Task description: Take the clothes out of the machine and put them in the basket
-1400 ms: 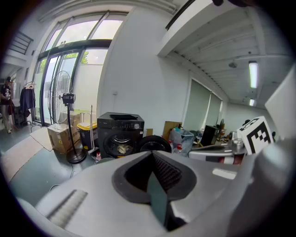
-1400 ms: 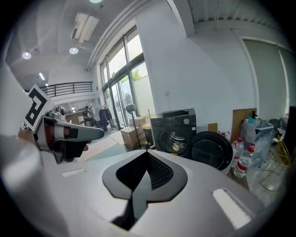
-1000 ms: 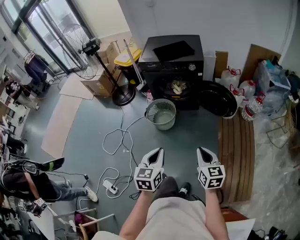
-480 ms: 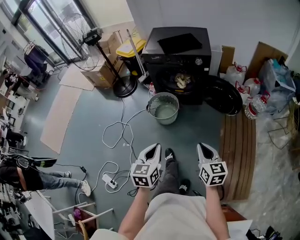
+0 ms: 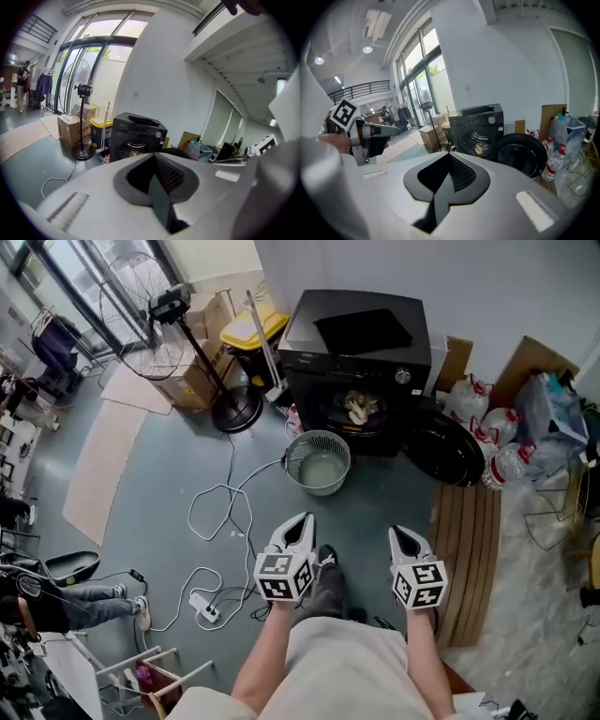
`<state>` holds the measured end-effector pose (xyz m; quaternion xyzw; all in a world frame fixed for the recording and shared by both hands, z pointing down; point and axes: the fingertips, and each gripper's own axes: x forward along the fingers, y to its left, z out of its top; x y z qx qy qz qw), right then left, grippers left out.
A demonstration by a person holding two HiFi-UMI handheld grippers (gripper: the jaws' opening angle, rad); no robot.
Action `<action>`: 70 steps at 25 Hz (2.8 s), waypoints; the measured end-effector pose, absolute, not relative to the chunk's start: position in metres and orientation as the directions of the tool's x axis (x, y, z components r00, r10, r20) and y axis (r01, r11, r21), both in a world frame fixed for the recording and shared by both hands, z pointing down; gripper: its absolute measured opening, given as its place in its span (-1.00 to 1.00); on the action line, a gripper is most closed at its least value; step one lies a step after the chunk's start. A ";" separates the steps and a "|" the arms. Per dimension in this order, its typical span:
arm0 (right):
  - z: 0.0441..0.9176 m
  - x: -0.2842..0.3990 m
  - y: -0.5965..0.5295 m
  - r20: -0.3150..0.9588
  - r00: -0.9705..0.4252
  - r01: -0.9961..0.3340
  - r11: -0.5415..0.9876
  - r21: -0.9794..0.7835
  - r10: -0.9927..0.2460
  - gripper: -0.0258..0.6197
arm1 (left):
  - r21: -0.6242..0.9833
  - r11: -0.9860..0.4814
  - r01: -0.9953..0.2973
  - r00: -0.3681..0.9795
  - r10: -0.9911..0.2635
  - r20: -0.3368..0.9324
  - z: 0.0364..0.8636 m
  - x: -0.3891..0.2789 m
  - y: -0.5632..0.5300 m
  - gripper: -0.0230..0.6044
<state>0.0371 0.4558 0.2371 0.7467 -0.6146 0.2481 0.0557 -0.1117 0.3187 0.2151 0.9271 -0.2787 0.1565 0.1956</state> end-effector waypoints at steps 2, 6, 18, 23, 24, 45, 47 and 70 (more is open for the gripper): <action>0.239 0.049 0.433 0.443 0.123 -0.943 -0.244 -0.227 -0.888 -0.92 | 0.286 -0.762 -0.581 0.795 -0.456 0.399 0.216 -0.100 0.290 -0.75; 0.243 0.076 0.385 0.466 0.143 -0.934 -0.274 -0.229 -0.873 -0.92 | 0.294 -0.776 -0.559 0.811 -0.436 0.391 0.216 -0.073 0.241 -0.75; 0.250 0.110 0.244 0.440 0.190 -0.935 -0.299 -0.190 -0.877 -0.92 | 0.359 -0.708 -0.609 0.785 -0.473 0.400 0.242 -0.064 0.103 -0.75; 0.250 0.117 0.211 0.421 0.168 -0.937 -0.277 -0.212 -0.891 -0.92 | 0.344 -0.700 -0.626 0.770 -0.483 0.417 0.251 -0.056 0.082 -0.75; 0.251 0.120 0.204 0.424 0.159 -0.941 -0.267 -0.207 -0.892 -0.92 | 0.335 -0.706 -0.624 0.771 -0.484 0.415 0.251 -0.051 0.078 -0.75; 0.477 0.250 0.006 0.647 -0.056 -0.990 0.125 0.062 -0.761 -0.92 | 0.394 -0.619 -0.679 0.722 -0.468 0.510 0.456 0.039 0.007 -0.75; 0.506 0.263 -0.005 0.682 -0.042 -0.978 0.169 0.121 -0.730 -0.92 | 0.388 -0.633 -0.670 0.727 -0.454 0.515 0.478 0.052 0.004 -0.75; 0.747 0.344 -0.081 0.848 0.127 -0.861 0.367 0.351 -0.514 -0.19 | 0.436 -0.618 -0.654 0.748 -0.441 0.496 0.632 0.131 -0.020 -0.75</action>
